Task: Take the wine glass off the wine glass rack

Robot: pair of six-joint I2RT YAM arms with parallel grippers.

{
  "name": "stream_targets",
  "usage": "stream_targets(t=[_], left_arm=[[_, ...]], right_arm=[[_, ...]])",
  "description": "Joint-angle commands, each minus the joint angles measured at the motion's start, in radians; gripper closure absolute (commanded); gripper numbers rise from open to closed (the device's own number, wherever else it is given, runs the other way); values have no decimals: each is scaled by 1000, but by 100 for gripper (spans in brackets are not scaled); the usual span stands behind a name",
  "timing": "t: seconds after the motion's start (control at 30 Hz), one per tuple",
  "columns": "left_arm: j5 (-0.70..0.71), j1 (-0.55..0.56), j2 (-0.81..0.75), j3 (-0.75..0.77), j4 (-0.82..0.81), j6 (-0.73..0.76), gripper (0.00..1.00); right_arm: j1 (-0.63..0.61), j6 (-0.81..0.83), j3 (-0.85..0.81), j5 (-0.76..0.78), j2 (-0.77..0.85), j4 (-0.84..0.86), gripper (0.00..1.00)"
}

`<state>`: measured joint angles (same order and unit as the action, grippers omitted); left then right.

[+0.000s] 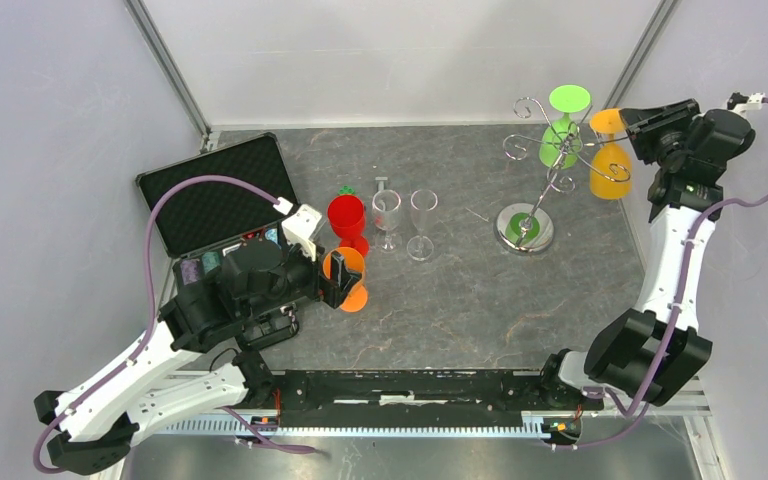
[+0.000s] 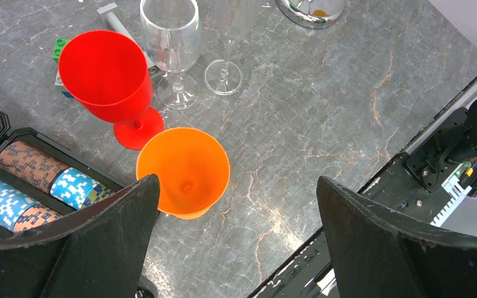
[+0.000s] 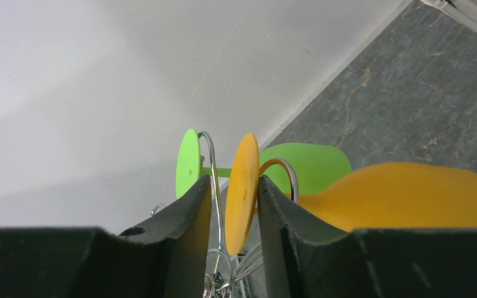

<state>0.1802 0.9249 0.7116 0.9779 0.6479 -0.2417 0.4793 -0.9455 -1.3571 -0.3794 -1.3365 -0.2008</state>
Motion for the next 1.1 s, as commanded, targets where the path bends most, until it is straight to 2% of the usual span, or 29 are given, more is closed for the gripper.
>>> stream_targets(t=[0.0, 0.17, 0.3, 0.47, 0.67, 1.07], left_arm=[[15, 2, -3, -2, -39, -5, 0], [16, 2, -6, -5, -39, -5, 0], [20, 2, -8, -5, -39, -7, 0], [28, 1, -15, -9, -42, -7, 0], [30, 2, -15, -10, -44, -8, 0], [31, 1, -20, -13, -44, -9, 0]], right_arm=[[-15, -24, -7, 10, -18, 34, 63], [-18, -5, -13, 42, -18, 8, 74], [-19, -46, 48, 118, 31, 59, 100], [-19, -124, 107, 152, 83, 178, 100], [-19, -150, 128, 220, 123, 233, 100], [-19, -134, 143, 283, 195, 146, 100]])
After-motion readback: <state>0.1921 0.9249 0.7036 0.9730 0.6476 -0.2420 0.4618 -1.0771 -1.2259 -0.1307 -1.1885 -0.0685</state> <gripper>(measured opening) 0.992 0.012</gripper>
